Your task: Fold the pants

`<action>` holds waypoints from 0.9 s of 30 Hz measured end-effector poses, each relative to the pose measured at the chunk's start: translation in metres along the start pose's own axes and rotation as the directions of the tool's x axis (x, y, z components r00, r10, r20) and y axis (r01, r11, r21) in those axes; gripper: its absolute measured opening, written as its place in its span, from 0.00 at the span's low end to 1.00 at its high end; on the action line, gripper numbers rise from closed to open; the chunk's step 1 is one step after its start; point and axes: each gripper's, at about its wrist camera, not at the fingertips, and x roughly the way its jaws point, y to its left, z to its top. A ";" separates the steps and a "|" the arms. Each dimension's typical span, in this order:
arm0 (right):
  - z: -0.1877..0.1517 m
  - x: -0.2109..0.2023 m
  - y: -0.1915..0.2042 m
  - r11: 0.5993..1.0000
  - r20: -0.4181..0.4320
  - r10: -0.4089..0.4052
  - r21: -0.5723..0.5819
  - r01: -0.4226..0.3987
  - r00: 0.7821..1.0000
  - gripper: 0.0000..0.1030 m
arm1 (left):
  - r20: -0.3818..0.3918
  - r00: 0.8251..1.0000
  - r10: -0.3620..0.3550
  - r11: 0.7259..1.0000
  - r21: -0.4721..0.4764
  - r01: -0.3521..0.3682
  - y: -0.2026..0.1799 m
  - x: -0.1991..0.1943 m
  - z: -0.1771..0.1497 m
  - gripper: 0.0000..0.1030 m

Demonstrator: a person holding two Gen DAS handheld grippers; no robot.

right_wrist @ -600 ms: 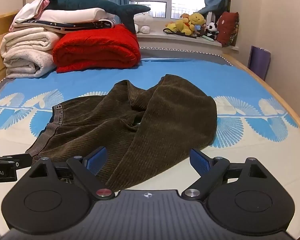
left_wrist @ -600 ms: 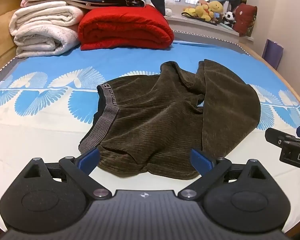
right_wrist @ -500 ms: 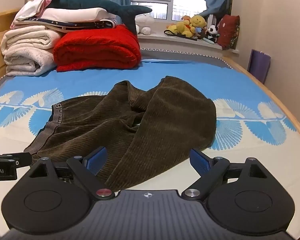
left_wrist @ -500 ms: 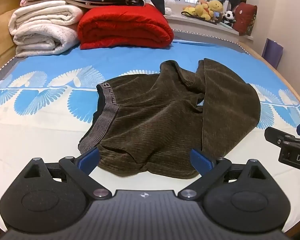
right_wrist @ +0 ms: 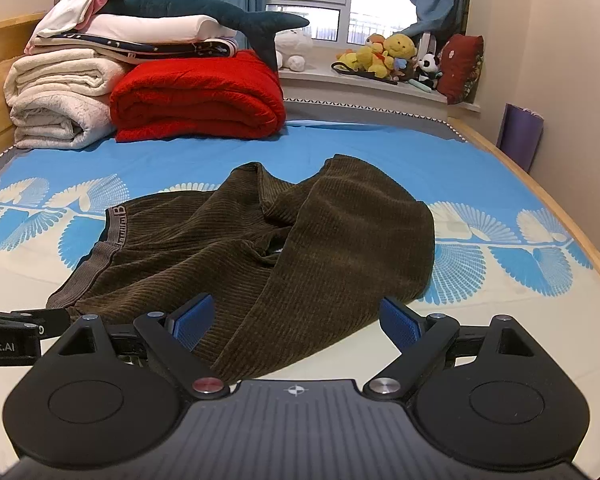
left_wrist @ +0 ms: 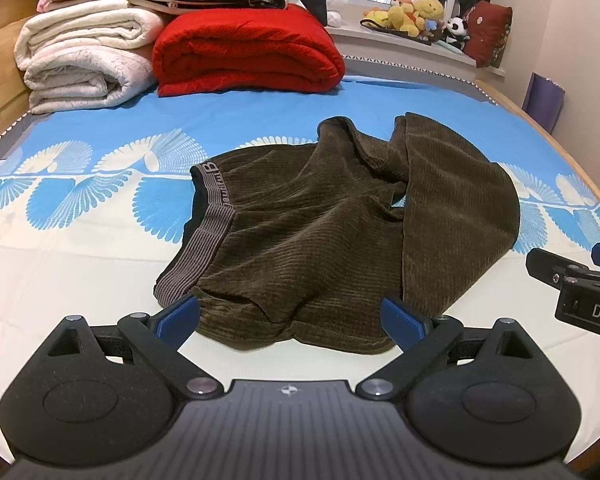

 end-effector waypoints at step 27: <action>0.000 0.003 -0.001 1.000 -0.020 -0.014 -0.013 0.014 1.000 0.88 | -0.010 1.000 -0.008 1.000 -0.002 0.008 0.002 0.003 0.000 0.96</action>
